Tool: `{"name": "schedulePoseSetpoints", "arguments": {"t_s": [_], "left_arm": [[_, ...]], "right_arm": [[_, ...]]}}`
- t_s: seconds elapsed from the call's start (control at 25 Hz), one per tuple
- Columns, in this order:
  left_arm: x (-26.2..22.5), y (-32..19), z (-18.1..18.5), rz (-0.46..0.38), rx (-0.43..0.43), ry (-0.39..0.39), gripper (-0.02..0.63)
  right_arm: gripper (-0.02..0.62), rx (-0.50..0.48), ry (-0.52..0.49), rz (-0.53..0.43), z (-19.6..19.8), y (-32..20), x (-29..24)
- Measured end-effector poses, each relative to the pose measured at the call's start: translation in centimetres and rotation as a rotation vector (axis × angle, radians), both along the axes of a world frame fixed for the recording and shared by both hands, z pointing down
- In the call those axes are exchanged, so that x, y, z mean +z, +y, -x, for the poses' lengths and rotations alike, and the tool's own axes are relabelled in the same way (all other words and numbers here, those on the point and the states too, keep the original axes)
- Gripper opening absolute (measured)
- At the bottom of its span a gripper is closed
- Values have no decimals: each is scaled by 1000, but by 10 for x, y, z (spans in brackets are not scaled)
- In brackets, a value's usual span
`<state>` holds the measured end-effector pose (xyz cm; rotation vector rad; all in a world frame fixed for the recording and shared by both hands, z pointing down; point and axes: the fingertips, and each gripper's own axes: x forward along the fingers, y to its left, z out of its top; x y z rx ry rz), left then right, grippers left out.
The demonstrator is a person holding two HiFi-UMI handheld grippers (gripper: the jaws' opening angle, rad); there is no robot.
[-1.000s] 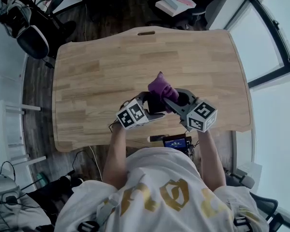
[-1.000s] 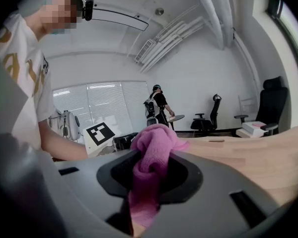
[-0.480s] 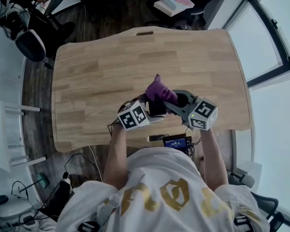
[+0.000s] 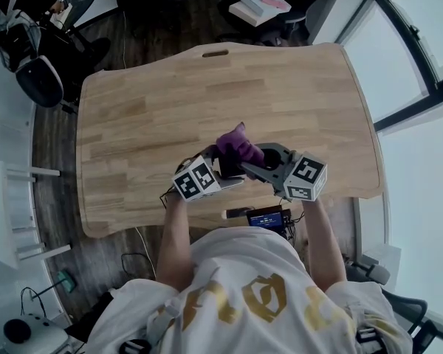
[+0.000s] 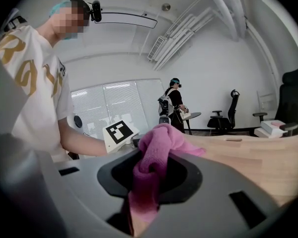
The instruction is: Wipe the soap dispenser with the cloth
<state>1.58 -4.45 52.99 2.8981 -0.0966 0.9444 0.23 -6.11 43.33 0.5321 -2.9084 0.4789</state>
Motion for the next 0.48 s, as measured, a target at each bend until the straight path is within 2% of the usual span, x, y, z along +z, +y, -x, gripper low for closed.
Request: {"name": "schedulePoseSetpoints", "arguments": {"t_s": [0.28, 0.48], "left_arm": [[-5, -8, -4, 27, -37, 66, 344], [-6, -11, -6, 36, -46, 77, 344]], "right_arm": [[98, -9, -89, 32, -2, 5, -10], [98, -33, -93, 43, -1, 11, -14]]}}
